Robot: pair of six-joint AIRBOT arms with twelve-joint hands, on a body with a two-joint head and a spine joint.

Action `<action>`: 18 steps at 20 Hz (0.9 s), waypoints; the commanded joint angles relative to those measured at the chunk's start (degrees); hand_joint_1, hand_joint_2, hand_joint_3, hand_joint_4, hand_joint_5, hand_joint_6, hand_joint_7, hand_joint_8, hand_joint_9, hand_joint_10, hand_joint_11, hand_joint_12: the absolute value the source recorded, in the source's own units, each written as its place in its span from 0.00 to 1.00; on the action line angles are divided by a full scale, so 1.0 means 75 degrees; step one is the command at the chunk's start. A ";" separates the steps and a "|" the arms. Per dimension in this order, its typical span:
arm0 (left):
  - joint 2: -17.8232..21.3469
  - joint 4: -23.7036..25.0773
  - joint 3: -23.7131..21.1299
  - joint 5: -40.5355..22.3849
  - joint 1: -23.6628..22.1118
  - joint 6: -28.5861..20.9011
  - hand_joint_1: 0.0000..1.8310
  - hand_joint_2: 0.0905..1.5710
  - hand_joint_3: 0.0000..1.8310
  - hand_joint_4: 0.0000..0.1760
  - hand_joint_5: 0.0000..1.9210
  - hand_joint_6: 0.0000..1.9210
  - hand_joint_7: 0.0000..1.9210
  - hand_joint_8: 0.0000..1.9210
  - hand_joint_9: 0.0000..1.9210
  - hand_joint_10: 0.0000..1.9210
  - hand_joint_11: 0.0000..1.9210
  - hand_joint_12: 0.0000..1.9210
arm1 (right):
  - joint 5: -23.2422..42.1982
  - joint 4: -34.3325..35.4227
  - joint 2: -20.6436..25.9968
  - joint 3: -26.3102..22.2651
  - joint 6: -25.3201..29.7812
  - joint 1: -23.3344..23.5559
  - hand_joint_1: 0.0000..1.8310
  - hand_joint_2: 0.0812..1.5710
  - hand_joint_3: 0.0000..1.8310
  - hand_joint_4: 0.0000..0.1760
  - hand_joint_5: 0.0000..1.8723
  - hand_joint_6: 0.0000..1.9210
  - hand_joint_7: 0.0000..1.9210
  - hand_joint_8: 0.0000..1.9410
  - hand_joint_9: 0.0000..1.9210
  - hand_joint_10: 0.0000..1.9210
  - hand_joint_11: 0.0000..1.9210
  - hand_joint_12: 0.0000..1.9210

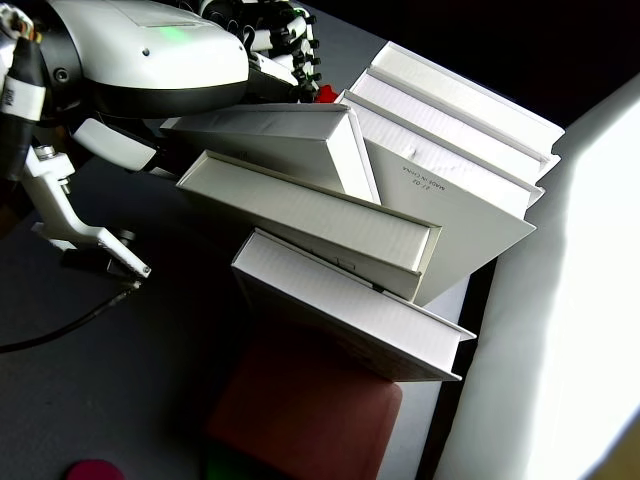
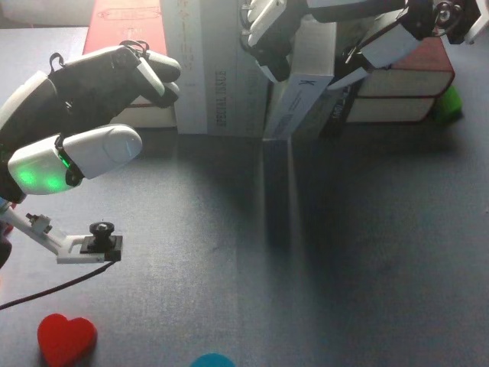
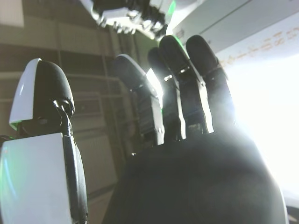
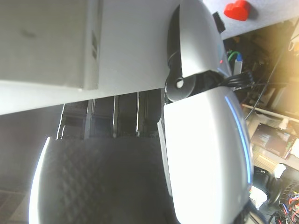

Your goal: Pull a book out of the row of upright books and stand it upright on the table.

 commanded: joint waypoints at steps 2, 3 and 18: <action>-0.0029 -0.0169 -0.0036 -0.0865 -0.0076 -0.0087 0.48 0.64 0.01 0.00 0.28 0.59 0.19 0.42 0.18 0.58 0.07 0.78 | -0.0139 0.0804 -0.0001 0.0010 0.0080 0.0109 0.72 0.79 0.00 0.00 0.40 0.69 0.32 0.74 0.33 0.86 0.21 0.96; -0.0037 -0.0147 -0.0036 -0.0854 -0.0086 -0.0087 0.48 0.63 0.00 0.00 0.29 0.59 0.19 0.42 0.18 0.58 0.07 0.78 | -0.0106 0.0819 0.0004 -0.0009 0.0080 0.0109 0.72 0.79 0.00 0.00 0.40 0.68 0.33 0.73 0.33 0.86 0.22 0.96; 0.0070 -0.0111 -0.0306 -0.0856 -0.0076 -0.0087 0.52 0.61 0.00 0.00 0.30 0.50 0.24 0.38 0.23 0.48 0.16 0.71 | 0.1396 0.2836 0.1955 -0.1461 -0.0169 0.0917 0.75 0.70 0.00 0.00 0.47 0.56 0.49 0.60 0.47 0.61 0.46 0.90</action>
